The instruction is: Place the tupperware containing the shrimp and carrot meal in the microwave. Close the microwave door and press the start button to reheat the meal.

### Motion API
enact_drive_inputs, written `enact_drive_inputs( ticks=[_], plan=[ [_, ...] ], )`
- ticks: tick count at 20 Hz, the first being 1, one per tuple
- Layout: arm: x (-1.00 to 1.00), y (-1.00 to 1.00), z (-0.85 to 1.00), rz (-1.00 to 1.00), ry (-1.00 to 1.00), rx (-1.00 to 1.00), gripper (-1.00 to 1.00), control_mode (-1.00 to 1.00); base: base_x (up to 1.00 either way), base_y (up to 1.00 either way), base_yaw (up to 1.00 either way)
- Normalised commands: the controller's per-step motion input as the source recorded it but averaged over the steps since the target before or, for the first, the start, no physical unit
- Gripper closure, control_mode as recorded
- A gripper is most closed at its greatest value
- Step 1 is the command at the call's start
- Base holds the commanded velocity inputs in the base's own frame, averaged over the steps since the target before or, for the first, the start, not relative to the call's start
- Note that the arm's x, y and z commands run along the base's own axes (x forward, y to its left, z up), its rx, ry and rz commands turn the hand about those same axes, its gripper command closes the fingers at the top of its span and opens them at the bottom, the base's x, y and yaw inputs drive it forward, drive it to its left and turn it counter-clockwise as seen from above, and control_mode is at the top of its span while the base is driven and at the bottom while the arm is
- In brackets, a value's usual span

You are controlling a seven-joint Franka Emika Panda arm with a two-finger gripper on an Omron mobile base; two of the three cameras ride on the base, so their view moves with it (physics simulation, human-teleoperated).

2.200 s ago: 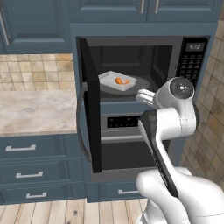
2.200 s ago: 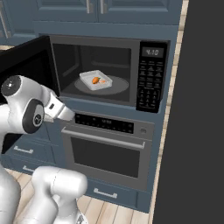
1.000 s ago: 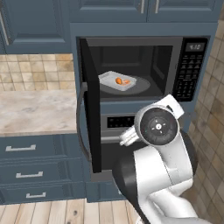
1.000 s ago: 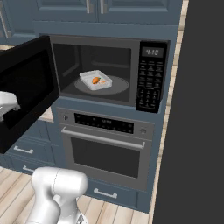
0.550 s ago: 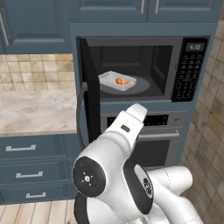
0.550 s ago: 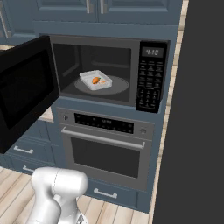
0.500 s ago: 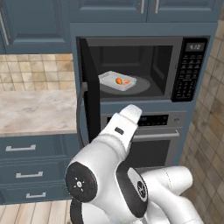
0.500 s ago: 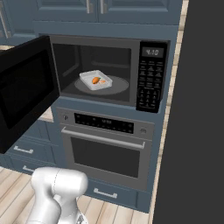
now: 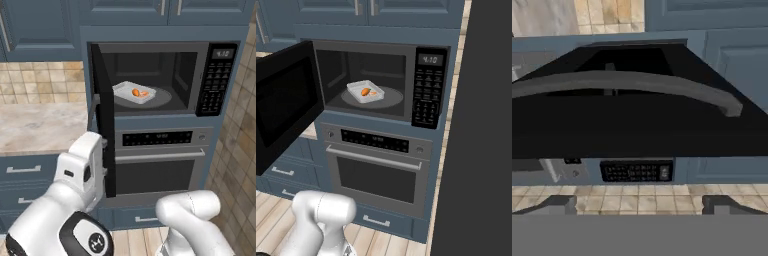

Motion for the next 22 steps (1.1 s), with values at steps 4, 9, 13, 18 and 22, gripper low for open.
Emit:
enact_drive_inputs(
  ticks=[4, 9, 13, 18, 22],
  plan=[
    [0.08, 0.63, 0.0, -0.08, 0.0, -0.19, -1.0, -1.0, 0.0, 0.0, 0.0],
    [0.37, 0.38, 0.0, -0.14, 0.0, -0.1, -1.0, -1.0, 0.0, 0.0, 0.0],
    [0.67, 0.32, -0.01, -0.19, 0.0, -0.09, -1.0, -1.0, 0.0, 0.0, 0.0],
    [0.8, 0.35, -0.06, -0.21, 0.0, -0.1, -1.0, -1.0, 0.0, 0.0, 0.0],
    [0.83, 0.47, -0.1, -0.25, 0.0, -0.12, -1.0, -1.0, 0.0, 0.0, 0.0]
  ],
)
